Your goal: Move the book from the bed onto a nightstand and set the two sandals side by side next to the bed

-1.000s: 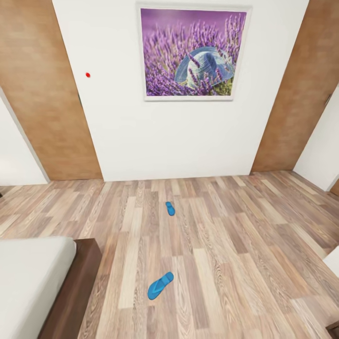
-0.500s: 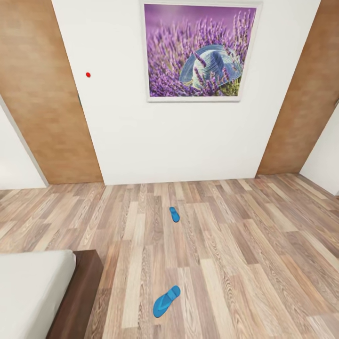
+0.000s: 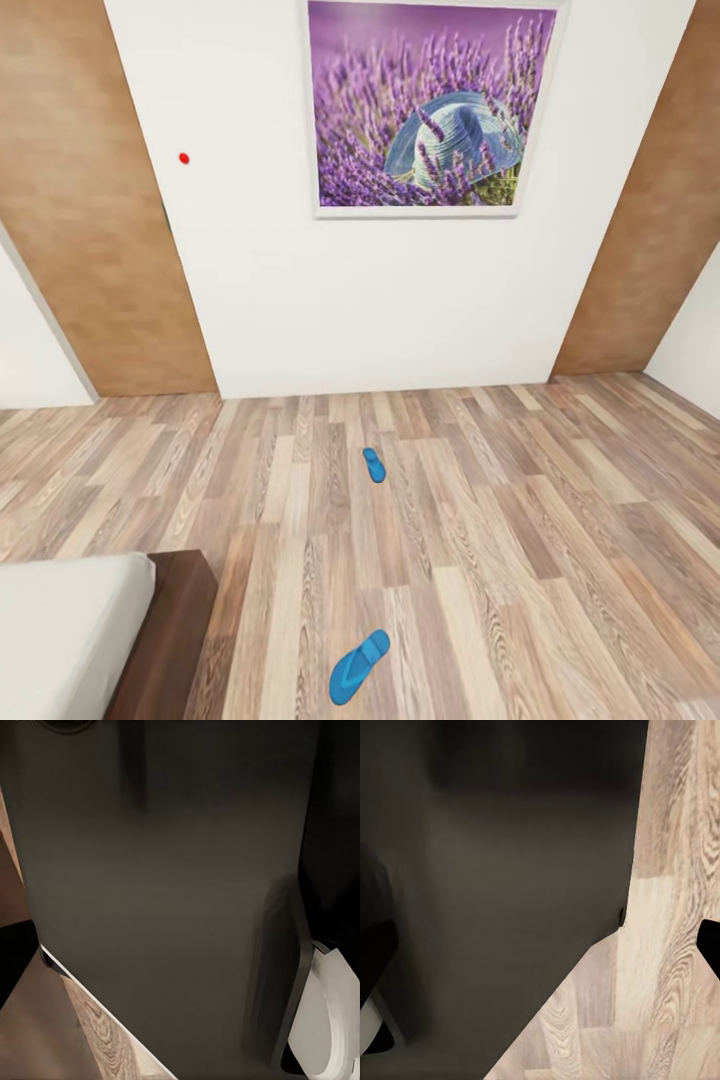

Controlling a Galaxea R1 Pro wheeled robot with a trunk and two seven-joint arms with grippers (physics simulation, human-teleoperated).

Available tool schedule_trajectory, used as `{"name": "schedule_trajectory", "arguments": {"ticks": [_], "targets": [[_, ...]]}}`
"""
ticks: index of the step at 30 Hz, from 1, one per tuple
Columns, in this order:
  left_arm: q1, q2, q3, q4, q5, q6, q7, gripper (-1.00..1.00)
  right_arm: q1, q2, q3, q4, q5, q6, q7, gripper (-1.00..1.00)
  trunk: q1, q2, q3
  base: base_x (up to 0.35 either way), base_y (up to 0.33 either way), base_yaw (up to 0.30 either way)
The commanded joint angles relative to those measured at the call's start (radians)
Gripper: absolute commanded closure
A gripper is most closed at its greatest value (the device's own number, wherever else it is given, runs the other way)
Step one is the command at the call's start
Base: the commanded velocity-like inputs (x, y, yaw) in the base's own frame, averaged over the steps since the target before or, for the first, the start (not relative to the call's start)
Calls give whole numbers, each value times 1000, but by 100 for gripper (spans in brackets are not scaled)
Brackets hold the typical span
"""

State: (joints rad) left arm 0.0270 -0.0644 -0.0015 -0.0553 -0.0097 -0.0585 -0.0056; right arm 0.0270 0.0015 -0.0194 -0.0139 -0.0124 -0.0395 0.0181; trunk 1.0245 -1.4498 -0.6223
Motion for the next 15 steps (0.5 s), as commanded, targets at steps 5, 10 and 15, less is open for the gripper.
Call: {"name": "schedule_trajectory", "arguments": {"ticks": [5, 10, 15], "targets": [[1, 0, 0, -3, -1, -1, -1, -100, 1, 0, -2, -1, -1, -2, 2, -100, 1, 0, 0, 234, 127, -91], [1, 0, 0, -3, -1, -1, -1, -100, 1, 0, -1, -1, -1, -2, 2, -100, 1, 0, 0, 185, 97, -149], [1, 0, 0, -3, -1, -1, -1, -100, 1, 0, 1, -1, -1, -2, 3, -100, 1, 0, 0, 143, 79, -67]]}}
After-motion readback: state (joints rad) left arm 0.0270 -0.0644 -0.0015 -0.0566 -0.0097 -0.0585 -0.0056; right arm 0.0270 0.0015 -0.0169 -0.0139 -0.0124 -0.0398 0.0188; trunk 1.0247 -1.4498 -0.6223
